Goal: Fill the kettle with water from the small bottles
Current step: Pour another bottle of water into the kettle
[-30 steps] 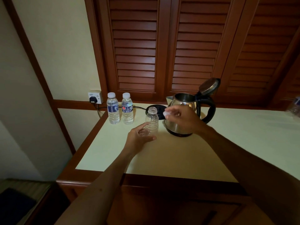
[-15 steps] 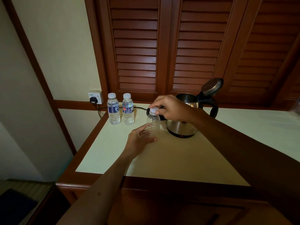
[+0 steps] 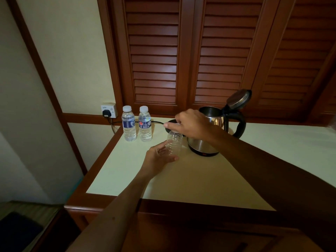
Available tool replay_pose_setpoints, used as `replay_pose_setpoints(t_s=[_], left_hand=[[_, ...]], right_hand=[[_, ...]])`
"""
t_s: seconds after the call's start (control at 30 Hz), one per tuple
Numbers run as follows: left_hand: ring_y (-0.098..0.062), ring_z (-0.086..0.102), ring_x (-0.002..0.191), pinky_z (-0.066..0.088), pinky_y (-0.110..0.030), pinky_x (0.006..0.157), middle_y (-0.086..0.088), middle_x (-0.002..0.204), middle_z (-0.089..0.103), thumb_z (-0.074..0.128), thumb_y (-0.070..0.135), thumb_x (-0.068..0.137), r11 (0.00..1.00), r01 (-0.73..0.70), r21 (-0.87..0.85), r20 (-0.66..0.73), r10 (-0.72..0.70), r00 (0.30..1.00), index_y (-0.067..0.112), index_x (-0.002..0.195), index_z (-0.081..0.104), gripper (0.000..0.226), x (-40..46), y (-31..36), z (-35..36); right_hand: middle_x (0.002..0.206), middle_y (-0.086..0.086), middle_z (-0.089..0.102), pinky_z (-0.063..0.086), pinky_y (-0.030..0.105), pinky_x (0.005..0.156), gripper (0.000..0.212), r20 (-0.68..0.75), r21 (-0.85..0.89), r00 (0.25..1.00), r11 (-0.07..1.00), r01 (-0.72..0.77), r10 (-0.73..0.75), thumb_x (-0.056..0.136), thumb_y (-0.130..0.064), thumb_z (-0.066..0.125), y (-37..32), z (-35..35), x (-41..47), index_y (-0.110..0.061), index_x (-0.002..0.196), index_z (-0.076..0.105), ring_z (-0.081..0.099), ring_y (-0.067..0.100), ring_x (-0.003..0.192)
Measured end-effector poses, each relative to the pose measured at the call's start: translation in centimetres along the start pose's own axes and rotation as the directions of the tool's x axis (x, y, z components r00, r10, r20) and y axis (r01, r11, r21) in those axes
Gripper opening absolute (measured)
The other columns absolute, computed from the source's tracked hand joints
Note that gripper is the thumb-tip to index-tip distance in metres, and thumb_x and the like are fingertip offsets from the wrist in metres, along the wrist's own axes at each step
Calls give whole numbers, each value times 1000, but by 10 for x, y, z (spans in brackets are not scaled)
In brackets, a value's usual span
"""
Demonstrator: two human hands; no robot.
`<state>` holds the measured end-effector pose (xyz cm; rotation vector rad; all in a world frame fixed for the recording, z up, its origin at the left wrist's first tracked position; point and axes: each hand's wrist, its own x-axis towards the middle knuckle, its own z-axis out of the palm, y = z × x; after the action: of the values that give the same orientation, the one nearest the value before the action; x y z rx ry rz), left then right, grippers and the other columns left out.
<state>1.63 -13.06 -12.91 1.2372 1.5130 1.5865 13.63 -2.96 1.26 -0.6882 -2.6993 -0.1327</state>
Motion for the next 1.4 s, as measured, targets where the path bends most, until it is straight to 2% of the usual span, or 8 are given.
replay_pose_setpoints(t_s=[0.13,0.23,0.37,0.5,0.73,0.9,1.13,1.4], left_hand=[[-11,68,93,50,-21,91,8,93,75,87,-1,67,1000,-4,10,-28,4,1000,31,116,68,62,1,0,-1],[-10,69,92,52,-27,93,12,89,76,86,-2,67,1000,-12,-1,-26,11,1000,47,102,70,62,2,0,-1],[-15,69,97,53,-32,94,3,99,76,86,-2,66,998,-23,-54,14,24,1000,43,105,73,61,2,-1,0],[-13,69,90,53,-27,87,4,96,76,83,-5,69,999,-9,-51,11,10,1000,39,107,70,60,1,0,1],[-19,67,96,49,-49,100,-4,105,75,87,18,63,999,-33,-26,25,34,999,29,116,71,56,-2,0,3],[-16,68,98,53,-34,94,-6,110,74,84,1,71,1000,-19,-9,29,19,999,23,123,67,58,-2,0,2],[-17,69,98,53,-23,86,-6,108,74,80,-6,74,999,-24,39,48,22,999,22,123,66,58,0,-1,0],[-4,69,85,50,-18,79,13,92,74,84,14,74,977,-22,210,-31,29,999,35,117,67,51,-3,1,4]], right_hand=[[76,-2,66,47,27,67,46,120,336,992,942,3,-46,90,-55,53,15,-16,1,-14,99,71,61,6,69],[91,-6,66,44,20,77,39,221,391,966,920,40,-136,92,-34,62,21,-24,1,-20,127,60,59,-1,79],[98,1,63,50,39,80,24,205,270,971,960,69,-127,94,-23,56,15,-15,2,-19,117,62,58,9,81],[112,0,56,43,36,85,25,262,162,952,980,116,-156,97,-25,50,10,-15,5,-15,118,56,52,17,102],[87,5,54,37,33,63,44,274,-218,945,945,242,-178,102,-45,32,-6,-18,9,-9,104,57,53,22,78],[61,1,40,37,32,56,54,173,-289,983,950,118,-70,97,-54,32,-11,-11,14,-16,59,38,47,23,66],[72,3,48,37,31,60,40,94,-310,995,951,10,20,90,-53,41,-19,-15,12,-17,74,49,49,23,72],[97,-6,55,42,28,64,58,129,346,976,915,-209,174,85,-64,53,-2,38,-35,-17,119,50,56,13,85]])
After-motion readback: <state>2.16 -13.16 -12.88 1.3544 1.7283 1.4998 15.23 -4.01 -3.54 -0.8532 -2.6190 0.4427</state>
